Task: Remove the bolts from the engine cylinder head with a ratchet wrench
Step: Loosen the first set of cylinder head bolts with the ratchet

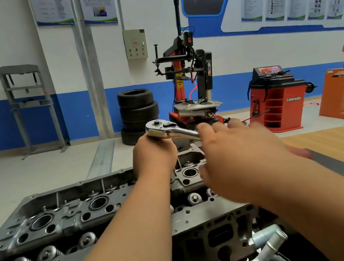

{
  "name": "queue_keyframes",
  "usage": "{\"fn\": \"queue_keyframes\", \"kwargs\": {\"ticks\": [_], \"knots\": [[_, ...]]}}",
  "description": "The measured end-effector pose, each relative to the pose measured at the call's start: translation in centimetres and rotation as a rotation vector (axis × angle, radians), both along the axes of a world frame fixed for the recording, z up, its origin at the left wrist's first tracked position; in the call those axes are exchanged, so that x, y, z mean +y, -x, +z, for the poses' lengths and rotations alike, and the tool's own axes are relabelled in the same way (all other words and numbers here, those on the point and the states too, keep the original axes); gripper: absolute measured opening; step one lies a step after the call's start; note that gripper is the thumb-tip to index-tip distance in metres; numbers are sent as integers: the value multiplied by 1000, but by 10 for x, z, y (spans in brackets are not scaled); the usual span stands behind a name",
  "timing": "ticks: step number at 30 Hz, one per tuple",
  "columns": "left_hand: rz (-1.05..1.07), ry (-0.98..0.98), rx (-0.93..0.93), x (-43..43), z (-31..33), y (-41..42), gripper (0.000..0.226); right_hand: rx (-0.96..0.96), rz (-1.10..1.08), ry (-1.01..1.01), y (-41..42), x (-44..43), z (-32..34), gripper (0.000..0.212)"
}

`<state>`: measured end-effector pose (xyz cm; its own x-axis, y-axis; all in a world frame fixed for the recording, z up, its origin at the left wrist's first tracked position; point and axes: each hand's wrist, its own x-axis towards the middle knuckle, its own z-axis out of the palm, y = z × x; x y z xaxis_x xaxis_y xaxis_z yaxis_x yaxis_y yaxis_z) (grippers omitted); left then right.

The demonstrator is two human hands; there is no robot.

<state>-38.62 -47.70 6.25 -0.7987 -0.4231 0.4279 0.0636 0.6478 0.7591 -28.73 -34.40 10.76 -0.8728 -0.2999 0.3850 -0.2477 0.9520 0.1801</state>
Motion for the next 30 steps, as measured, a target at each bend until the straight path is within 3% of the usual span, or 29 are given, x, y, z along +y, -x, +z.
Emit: {"fn": "queue_keyframes", "kwargs": {"ticks": [2,7,10,12,16,18,24,27,30], "knots": [[-24,-24,-24,0,1,-1,24,-13,-128,-39,39,14,0,62],[-200,-176,124,-11,-3,-6,12,-215,-69,130,128,-3,19,58],[-264,-192,35,-8,-3,-6,2,-262,-111,119,143,-19,23,71],[-315,-145,-59,-8,-2,-8,10,-253,-115,126,145,-18,18,74],[-378,31,-205,-25,8,-21,11,-205,-123,100,136,-11,14,71],[-372,128,-191,-30,6,-27,8,-189,-125,97,129,-9,13,71],[-354,81,-59,-30,-3,-28,5,-202,-245,-109,67,1,23,61],[-348,67,-35,-31,-4,-30,5,-251,-142,-47,18,1,26,50],[-346,52,-25,-30,-6,-31,9,-239,36,4,-25,0,19,57]]}}
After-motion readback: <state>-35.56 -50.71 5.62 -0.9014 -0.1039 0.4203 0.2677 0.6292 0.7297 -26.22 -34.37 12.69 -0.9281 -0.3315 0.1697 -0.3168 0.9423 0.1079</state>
